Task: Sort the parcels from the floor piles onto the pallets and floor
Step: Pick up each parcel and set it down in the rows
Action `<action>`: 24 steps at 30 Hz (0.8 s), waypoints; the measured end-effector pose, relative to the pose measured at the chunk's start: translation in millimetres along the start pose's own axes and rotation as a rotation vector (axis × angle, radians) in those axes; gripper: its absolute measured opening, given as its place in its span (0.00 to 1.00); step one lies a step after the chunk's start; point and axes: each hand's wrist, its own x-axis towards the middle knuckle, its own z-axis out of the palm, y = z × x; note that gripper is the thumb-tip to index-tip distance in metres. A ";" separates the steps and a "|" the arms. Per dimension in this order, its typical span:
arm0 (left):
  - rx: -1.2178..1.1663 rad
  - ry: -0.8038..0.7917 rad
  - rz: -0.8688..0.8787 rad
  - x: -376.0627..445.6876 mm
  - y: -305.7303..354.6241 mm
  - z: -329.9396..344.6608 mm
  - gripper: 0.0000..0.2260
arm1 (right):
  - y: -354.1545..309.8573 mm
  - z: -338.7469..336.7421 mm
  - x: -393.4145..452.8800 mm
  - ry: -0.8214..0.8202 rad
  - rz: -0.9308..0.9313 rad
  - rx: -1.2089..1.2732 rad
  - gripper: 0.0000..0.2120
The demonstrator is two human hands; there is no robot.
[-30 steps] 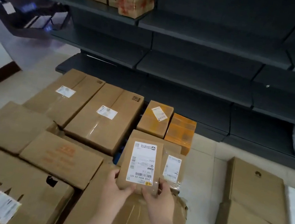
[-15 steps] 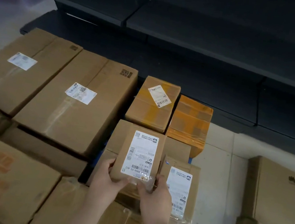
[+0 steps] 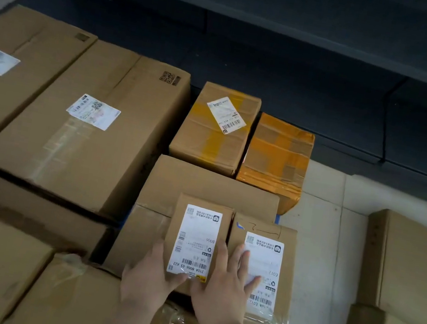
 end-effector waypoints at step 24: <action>0.072 -0.195 0.464 -422.8 69.4 -134.5 0.14 | 95.1 -165.6 -450.6 0.355 0.183 0.264 0.18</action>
